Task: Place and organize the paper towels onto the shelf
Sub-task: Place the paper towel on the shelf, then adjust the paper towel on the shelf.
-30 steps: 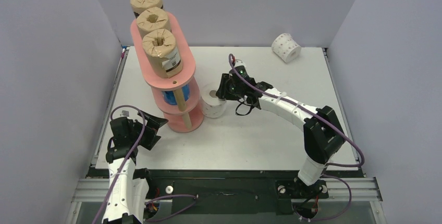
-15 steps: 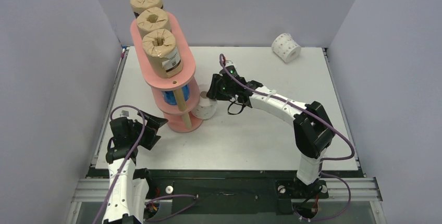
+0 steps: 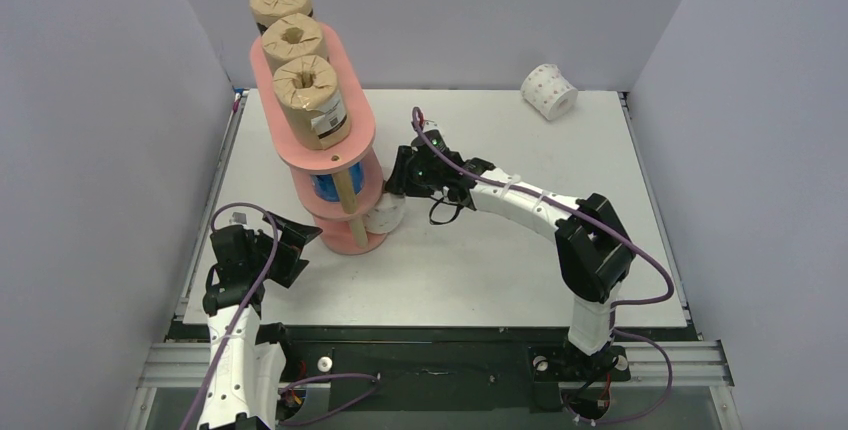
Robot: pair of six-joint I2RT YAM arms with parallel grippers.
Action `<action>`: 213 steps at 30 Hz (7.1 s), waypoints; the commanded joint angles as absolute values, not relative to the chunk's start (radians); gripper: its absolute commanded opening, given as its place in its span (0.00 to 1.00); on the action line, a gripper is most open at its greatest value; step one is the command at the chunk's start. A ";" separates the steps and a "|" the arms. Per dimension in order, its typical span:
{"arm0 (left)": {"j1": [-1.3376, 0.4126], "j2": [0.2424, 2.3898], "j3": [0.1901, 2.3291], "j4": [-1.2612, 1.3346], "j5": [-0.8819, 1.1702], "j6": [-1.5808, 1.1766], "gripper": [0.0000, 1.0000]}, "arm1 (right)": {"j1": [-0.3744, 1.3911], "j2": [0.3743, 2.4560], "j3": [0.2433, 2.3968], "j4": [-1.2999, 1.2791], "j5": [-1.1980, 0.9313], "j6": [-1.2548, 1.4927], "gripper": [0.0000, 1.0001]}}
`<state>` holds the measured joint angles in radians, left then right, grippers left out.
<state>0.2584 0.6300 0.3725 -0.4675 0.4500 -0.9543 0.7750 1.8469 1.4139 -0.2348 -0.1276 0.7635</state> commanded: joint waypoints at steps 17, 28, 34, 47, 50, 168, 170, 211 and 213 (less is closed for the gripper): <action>0.267 0.612 0.377 -0.425 0.461 -0.963 0.97 | 0.810 1.812 1.445 -0.149 -0.139 0.807 0.62; 0.267 0.637 0.367 -0.392 0.458 -0.976 0.97 | 0.776 1.658 1.348 -0.145 -0.140 0.804 0.65; 0.267 0.665 0.346 -0.337 0.472 -1.011 0.97 | 0.746 1.547 1.254 -0.125 -0.164 0.781 0.64; 0.267 0.717 0.274 -0.094 0.463 -1.129 0.88 | 0.646 1.558 1.053 0.142 -0.176 0.843 0.21; 0.267 0.746 0.261 -0.043 0.460 -1.146 0.77 | 0.647 1.623 1.078 0.142 -0.186 0.846 0.21; 0.120 1.440 0.480 0.494 0.434 -1.313 0.06 | 0.718 2.191 1.563 0.237 -0.498 1.007 0.17; 0.120 1.448 0.487 0.496 0.429 -1.317 0.06 | 0.716 2.201 1.579 0.234 -0.501 1.009 0.17; 0.132 1.450 0.526 0.467 0.386 -1.338 0.03 | 0.701 2.196 1.638 0.228 -0.475 1.054 0.34; 0.136 1.420 0.517 0.446 0.378 -1.329 0.04 | 0.700 2.165 1.612 0.230 -0.466 1.055 0.41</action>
<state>0.1329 1.4937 0.5114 0.4370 0.3729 -1.3422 0.6804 2.2814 1.6459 0.1711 -0.4519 1.0412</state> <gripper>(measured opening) 0.035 0.351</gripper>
